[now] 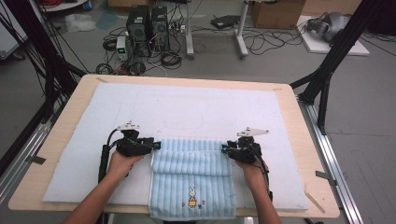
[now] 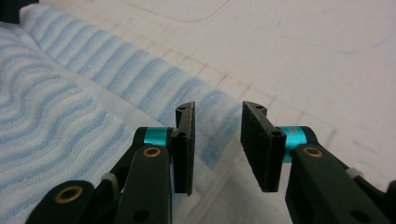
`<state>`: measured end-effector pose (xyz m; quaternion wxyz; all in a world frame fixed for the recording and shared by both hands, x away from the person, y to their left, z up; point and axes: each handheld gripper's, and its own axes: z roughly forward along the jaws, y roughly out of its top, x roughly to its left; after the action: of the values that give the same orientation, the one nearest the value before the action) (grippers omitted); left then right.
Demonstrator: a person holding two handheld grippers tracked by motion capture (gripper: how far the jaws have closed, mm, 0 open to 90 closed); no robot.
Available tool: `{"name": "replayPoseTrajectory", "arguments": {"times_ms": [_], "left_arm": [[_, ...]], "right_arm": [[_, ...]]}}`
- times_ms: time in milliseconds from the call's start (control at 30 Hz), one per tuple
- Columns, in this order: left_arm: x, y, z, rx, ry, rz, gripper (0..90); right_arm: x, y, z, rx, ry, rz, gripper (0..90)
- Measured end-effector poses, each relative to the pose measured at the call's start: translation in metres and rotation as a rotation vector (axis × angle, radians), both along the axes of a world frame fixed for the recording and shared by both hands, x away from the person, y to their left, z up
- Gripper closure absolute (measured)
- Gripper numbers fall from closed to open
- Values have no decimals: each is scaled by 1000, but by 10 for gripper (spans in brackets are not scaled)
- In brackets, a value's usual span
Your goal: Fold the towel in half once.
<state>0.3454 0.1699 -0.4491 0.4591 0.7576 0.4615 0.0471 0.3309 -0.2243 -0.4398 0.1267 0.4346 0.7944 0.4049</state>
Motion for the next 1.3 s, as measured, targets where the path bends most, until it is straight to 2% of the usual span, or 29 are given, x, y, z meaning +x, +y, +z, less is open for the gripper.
{"name": "replayPoseTrajectory", "arguments": {"times_ms": [67, 100, 167, 200, 233, 300, 367, 467, 567, 633, 667, 700, 733, 800, 867, 933, 1000, 1033, 1067, 1100, 1133, 1167, 1200, 1300], "left_arm": [[0, -2, -1, 25, -12, -3, 549], [0, -4, -1, 42, -23, 0, 590], [-1, -5, -2, 79, -52, -12, 737], [-1, -6, -2, 69, -59, -17, 821], [-1, -6, -2, 75, -64, -18, 849], [0, -6, 0, 62, -77, -7, 862], [2, -3, 2, 25, -80, 13, 862], [7, -2, 3, 8, -78, 34, 862], [11, -3, -1, 26, -61, 43, 861], [13, -4, -1, 48, -68, 51, 845], [12, -4, -1, 52, -78, 76, 797], [12, -2, 1, 61, -77, 92, 700], [12, 0, 2, 67, -79, 107, 643], [12, 5, 2, 76, -73, 113, 547], [13, 7, 0, 64, -51, 97, 505], [12, 2, -1, 50, -43, 63, 490], [10, -4, 0, 64, -49, 30, 489], [9, -6, 0, 74, -53, 19, 493], [8, -8, 0, 91, -56, 5, 534], [7, -11, 1, 121, -73, -3, 640], [6, -12, 0, 129, -82, -20, 766], [6, -14, 0, 123, -77, -19, 847], [7, -15, 0, 121, -78, -16, 855], [13, -14, 1, 115, -66, -8, 864]], "right_arm": [[3, 3, -5, -53, 13, -2, 660], [3, 4, -5, -53, 4, -5, 673], [2, 6, -4, -93, -12, 1, 775], [1, 6, -4, -100, -12, 18, 832], [1, 7, -4, -102, -16, 21, 855], [1, 6, -3, -106, -32, 28, 865], [2, 4, -2, -76, -43, 8, 867], [7, 2, 0, -53, -49, -14, 867], [13, 4, -1, -61, -60, -33, 866], [17, 5, -2, -58, -59, -44, 862], [18, 6, -3, -58, -55, -48, 851], [19, 6, -3, -56, -61, -49, 820], [18, 4, -3, -55, -65, -56, 786], [17, 0, -1, -34, -78, -77, 723], [18, -4, -1, -11, -75, -98, 675], [20, -4, -3, -15, -61, -104, 615], [23, -1, -8, 3, -23, -86, 575], [25, 2, -11, -6, -5, -70, 575], [24, 4, -10, -26, -19, -67, 607], [23, 5, -10, -23, -15, -47, 726], [23, 7, -10, -17, -8, -21, 778], [22, 9, -9, -28, -10, -8, 830], [22, 11, -8, -45, -16, 5, 838], [26, 9, -6, -29, -2, 9, 852]]}}
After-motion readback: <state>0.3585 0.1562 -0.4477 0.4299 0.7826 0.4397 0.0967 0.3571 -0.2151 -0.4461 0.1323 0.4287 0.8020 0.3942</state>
